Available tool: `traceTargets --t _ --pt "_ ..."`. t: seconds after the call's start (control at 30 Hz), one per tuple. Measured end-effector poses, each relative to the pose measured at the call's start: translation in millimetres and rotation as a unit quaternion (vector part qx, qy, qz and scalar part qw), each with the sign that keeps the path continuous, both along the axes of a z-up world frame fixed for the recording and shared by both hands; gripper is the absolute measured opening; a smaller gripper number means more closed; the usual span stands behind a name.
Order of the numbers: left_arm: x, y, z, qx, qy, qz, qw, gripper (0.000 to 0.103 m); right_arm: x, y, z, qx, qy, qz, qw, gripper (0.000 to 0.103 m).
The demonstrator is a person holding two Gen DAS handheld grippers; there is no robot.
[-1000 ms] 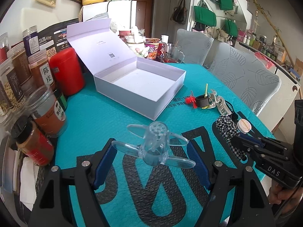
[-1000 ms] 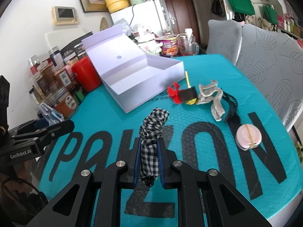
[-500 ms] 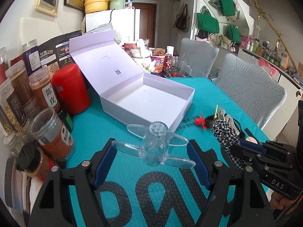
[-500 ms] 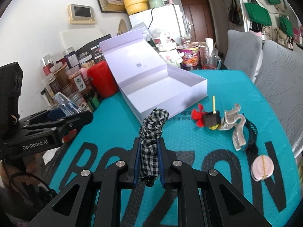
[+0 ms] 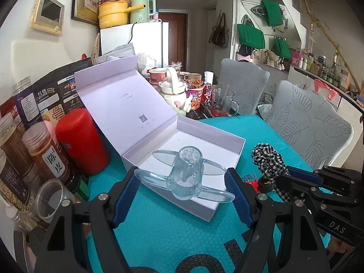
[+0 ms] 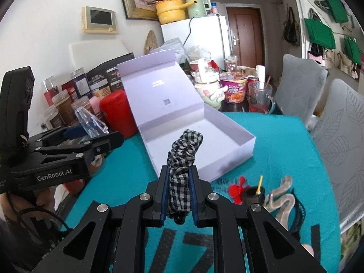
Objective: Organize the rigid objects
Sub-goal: 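Carry both items into the white box and open both tools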
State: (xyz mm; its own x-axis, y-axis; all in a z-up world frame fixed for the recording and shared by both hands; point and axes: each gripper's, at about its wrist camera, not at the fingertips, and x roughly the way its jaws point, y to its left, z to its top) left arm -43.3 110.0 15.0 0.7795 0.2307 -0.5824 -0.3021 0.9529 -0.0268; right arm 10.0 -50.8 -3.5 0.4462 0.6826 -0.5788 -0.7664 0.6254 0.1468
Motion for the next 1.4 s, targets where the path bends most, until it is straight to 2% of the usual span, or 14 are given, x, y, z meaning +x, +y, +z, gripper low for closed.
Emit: traceTargets --t 0.23,0.37,0.7,0.83,0.97,1.1,1.4 --pt "22 11 9 0.001 -0.011 0.005 0.9999 0.076 23 19 18 -0.003 -0.026 0.001 1.0 0.016" --pt "38 23 11 -0.011 -0.015 0.008 0.9998 0.076 39 25 22 -0.005 -0.027 0.0 1.0 0.016" --pt "80 45 30 -0.004 -0.044 0.016 0.9989 0.076 81 40 33 -0.002 -0.039 -0.014 0.999 0.016" --pt "99 56 35 -0.006 -0.052 0.035 0.998 0.076 100 47 40 0.01 -0.045 -0.024 0.999 0.016" --pt "117 62 31 -0.012 -0.044 0.033 0.9984 0.076 117 51 48 0.025 -0.052 -0.034 0.998 0.017" --pt "131 68 20 -0.012 -0.028 0.032 0.999 0.076 135 52 46 0.036 -0.038 -0.037 0.998 0.017" --pt "163 78 -22 -0.026 0.034 0.03 0.9986 0.076 160 70 14 -0.006 -0.008 -0.03 1.0 0.017"
